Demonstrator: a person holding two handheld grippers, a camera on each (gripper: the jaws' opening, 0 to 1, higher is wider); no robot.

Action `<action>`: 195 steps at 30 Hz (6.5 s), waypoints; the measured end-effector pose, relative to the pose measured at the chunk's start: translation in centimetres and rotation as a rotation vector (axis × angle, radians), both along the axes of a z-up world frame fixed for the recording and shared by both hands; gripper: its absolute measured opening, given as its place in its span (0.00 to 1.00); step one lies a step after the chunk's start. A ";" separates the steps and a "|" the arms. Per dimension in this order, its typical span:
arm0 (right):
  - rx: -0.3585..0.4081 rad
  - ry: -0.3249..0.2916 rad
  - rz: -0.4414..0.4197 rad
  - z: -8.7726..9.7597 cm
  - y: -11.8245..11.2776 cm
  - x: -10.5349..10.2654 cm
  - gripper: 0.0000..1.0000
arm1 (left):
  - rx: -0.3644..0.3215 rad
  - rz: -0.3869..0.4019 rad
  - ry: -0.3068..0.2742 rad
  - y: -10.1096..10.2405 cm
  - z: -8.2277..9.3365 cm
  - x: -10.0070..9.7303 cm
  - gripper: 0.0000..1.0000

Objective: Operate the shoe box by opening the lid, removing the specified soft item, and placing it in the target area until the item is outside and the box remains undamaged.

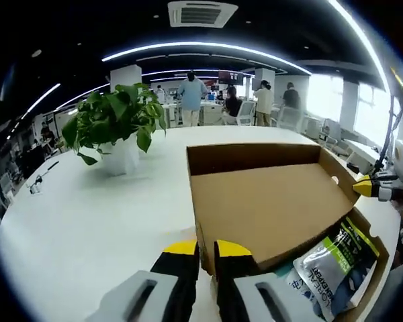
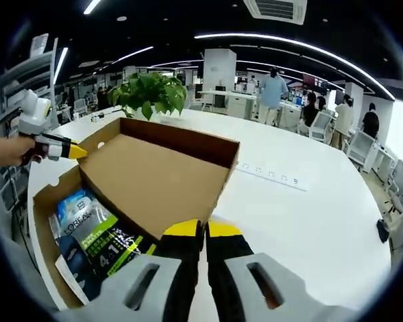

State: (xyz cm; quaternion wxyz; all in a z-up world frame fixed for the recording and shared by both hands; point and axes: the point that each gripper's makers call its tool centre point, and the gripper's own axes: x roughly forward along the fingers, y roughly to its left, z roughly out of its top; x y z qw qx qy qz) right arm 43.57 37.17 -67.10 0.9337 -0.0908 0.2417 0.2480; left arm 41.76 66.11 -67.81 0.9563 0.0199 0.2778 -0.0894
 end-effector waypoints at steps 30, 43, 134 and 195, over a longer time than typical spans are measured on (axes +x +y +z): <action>0.031 0.172 -0.020 -2.3 -0.2 1.5 0.02 | -0.018 0.021 0.081 0.3 -1.9 0.7 0.03; 0.067 0.238 -0.015 -2.6 -0.2 1.4 0.03 | 0.036 -0.005 0.127 0.1 -2.0 0.5 0.04; -0.143 0.366 0.355 -4.4 5.8 -6.0 0.33 | -0.368 -0.250 0.445 -11.5 -6.0 -11.4 0.22; 0.236 0.295 0.159 2.0 5.6 -6.3 0.00 | -0.323 -0.289 0.296 -12.0 -0.7 -9.8 0.00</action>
